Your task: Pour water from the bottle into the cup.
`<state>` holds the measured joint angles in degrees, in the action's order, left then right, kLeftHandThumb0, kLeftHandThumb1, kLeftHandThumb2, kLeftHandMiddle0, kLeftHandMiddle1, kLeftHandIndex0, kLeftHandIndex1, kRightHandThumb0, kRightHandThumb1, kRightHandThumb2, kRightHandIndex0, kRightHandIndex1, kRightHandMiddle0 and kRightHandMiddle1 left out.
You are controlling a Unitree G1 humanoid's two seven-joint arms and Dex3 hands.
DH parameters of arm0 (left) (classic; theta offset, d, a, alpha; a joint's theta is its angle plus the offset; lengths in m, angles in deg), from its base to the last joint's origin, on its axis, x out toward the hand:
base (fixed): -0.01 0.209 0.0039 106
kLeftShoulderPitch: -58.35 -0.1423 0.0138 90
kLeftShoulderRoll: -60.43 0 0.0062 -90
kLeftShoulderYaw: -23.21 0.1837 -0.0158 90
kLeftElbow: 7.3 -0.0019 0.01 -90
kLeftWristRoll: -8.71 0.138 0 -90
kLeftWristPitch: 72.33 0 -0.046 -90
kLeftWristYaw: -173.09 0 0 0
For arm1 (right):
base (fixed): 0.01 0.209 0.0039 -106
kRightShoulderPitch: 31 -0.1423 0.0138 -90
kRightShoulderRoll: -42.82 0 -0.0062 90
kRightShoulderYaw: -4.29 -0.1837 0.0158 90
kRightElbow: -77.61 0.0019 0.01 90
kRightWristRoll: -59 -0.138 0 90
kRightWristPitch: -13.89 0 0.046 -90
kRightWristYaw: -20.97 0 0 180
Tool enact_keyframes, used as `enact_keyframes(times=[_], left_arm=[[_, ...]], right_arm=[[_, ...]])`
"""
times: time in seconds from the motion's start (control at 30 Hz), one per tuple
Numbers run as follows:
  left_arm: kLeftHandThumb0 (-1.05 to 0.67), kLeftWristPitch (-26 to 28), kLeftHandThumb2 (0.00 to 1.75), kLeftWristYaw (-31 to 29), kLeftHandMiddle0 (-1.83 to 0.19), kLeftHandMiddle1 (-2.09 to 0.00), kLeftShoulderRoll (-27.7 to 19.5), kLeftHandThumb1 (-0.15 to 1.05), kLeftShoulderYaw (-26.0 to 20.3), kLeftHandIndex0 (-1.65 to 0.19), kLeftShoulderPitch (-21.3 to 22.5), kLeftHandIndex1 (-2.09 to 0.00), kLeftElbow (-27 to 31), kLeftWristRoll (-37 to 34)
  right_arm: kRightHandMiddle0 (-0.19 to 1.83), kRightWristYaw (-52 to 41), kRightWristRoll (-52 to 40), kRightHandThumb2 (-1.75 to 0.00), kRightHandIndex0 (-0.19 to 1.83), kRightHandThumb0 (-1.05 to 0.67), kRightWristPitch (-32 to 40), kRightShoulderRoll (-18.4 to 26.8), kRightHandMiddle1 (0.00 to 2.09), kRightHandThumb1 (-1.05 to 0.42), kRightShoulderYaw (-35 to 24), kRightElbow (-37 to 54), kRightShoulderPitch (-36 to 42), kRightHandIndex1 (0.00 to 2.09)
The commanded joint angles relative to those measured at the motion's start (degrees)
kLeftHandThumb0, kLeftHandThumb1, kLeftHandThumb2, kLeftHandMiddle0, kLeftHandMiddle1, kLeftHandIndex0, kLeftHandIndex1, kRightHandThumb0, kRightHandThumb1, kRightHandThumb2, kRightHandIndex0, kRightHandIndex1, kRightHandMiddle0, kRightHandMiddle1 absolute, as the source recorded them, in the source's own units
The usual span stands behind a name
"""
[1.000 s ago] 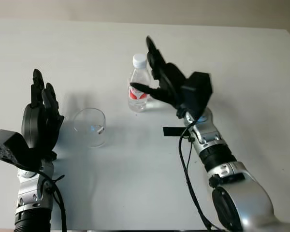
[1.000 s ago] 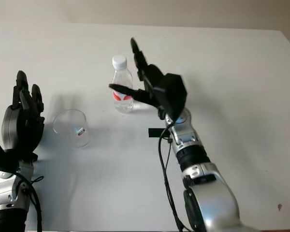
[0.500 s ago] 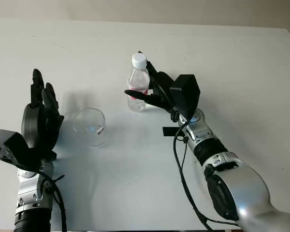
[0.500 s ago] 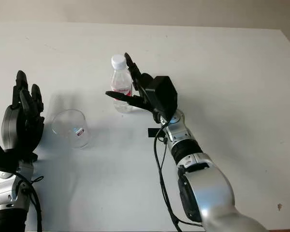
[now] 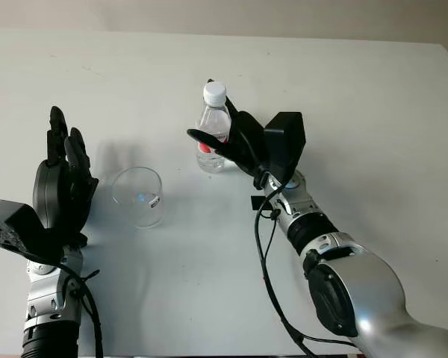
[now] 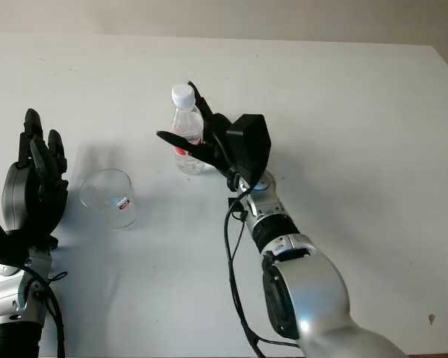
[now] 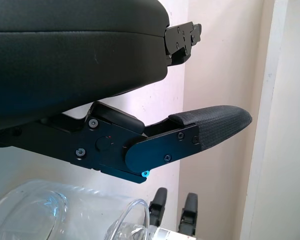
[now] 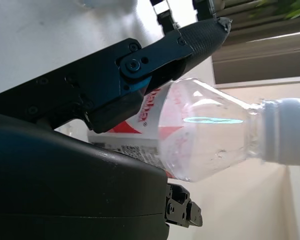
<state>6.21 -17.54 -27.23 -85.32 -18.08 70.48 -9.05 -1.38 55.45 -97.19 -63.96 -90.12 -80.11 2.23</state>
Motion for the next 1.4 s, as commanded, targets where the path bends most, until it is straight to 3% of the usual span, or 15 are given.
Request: enact_keyframes(times=[0.0, 0.2, 0.3, 0.33, 0.4, 0.43, 0.47, 0.53, 0.6, 0.77, 0.97, 1.23, 1.37], left_arm=[[-0.79, 0.1, 0.71, -0.4, 0.19, -0.03, 0.4, 1.05, -0.3, 0.19, -0.3, 0.00, 0.7, -0.7], [-0.80, 0.7, 0.71, -0.4, 0.19, -0.03, 0.3, 1.05, -0.3, 0.19, 0.0, 0.00, 1.0, -1.0], [-0.80, 0.7, 0.71, -0.3, 0.19, -0.04, 0.3, 1.05, -0.3, 0.19, 0.2, 0.00, 0.8, -0.9], [-0.80, 0.7, 0.71, -0.2, 0.19, -0.04, 0.2, 1.05, -0.2, 0.19, 0.3, 0.00, 0.8, -0.8], [-0.80, 0.7, 0.71, -0.1, 0.19, -0.04, 0.2, 1.05, -0.2, 0.19, 0.4, 0.00, 0.9, -0.6], [-0.80, 0.7, 0.71, -0.1, 0.19, -0.05, 0.2, 1.05, -0.2, 0.19, 0.5, 0.00, 0.9, -0.6], [-0.80, 0.7, 0.71, -0.2, 0.19, -0.05, 0.2, 1.05, -0.3, 0.19, 0.5, 0.00, 0.7, -0.8], [-0.80, 0.9, 0.71, 0.2, 0.19, -0.05, 0.1, 1.05, -0.4, 0.19, 0.5, 0.00, 0.9, -0.6], [-0.80, 0.9, 0.70, 0.5, 0.18, -0.06, 0.1, 1.05, -0.5, 0.19, 0.5, 0.00, 1.1, -0.5], [-0.80, 0.4, 0.70, 0.7, 0.18, -0.06, -0.1, 1.05, -0.8, 0.19, 0.5, 0.00, 1.0, -0.5], [-0.80, 0.5, 0.70, 0.4, 0.18, -0.05, -0.2, 1.05, -1.1, 0.19, 0.6, 0.00, 1.0, -0.9], [-0.80, 0.5, 0.71, 0.6, 0.18, -0.05, 0.0, 1.05, -1.3, 0.19, 0.7, 0.00, 0.7, -0.8], [-0.79, 0.4, 0.70, 0.3, 0.18, -0.05, -0.2, 1.05, -1.4, 0.19, 0.6, 0.00, 0.4, -0.8]], right_arm=[[-0.19, -0.5, -0.4, -0.05, -0.19, -0.82, -1.2, -0.5, 0.00, -0.88, -0.5, -0.5, -1.3, 0.00], [-0.18, -2.6, 0.1, -0.05, -0.19, -0.79, -1.4, 0.0, 0.01, -0.88, -0.6, -1.1, -2.4, 0.00], [-0.10, -3.1, 0.5, -0.05, -0.19, -0.77, -1.0, 0.3, 0.05, -0.87, -0.4, -1.5, -3.0, 0.00], [0.00, -3.3, 0.9, -0.05, -0.13, -0.70, -0.9, 0.5, 0.13, -0.85, -0.1, -1.7, -3.3, 0.03], [-0.12, -3.0, 2.0, -0.05, 0.08, -0.53, -0.7, 0.9, 1.15, -0.83, 0.5, -2.1, -3.8, 0.24], [-0.12, -2.6, 3.0, -0.05, 0.10, -0.44, -1.2, 1.1, 1.57, -0.83, 1.1, -2.3, -4.0, 0.66], [0.00, -2.1, 4.2, -0.05, 0.09, -0.37, -1.9, 1.4, 1.88, -0.84, 1.8, -2.5, -4.2, 1.27], [0.22, -1.9, 5.9, -0.06, 0.20, -0.29, -3.2, 1.7, 2.04, -0.88, 3.0, -2.9, -4.4, 1.81], [0.40, -1.9, 7.1, -0.06, 0.46, -0.30, -2.9, 1.8, 2.08, -0.90, 3.8, -3.3, -4.8, 2.03], [0.71, -2.6, 10.7, -0.06, 0.97, -0.28, -2.0, 2.6, 2.09, -0.99, 7.0, -3.5, -5.5, 2.09], [0.97, -2.3, 14.2, -0.08, 1.09, -0.25, -3.8, 3.6, 2.09, -1.05, 9.8, -3.6, -5.2, 2.09], [1.07, 0.2, 14.2, -0.14, 1.10, -0.37, -5.5, 2.9, 2.09, -1.05, 9.6, -3.7, -4.5, 2.09], [1.10, 4.2, 15.1, -0.27, 1.12, -0.19, -8.0, 3.1, 2.09, -1.05, 10.1, -3.4, -4.3, 2.09]])
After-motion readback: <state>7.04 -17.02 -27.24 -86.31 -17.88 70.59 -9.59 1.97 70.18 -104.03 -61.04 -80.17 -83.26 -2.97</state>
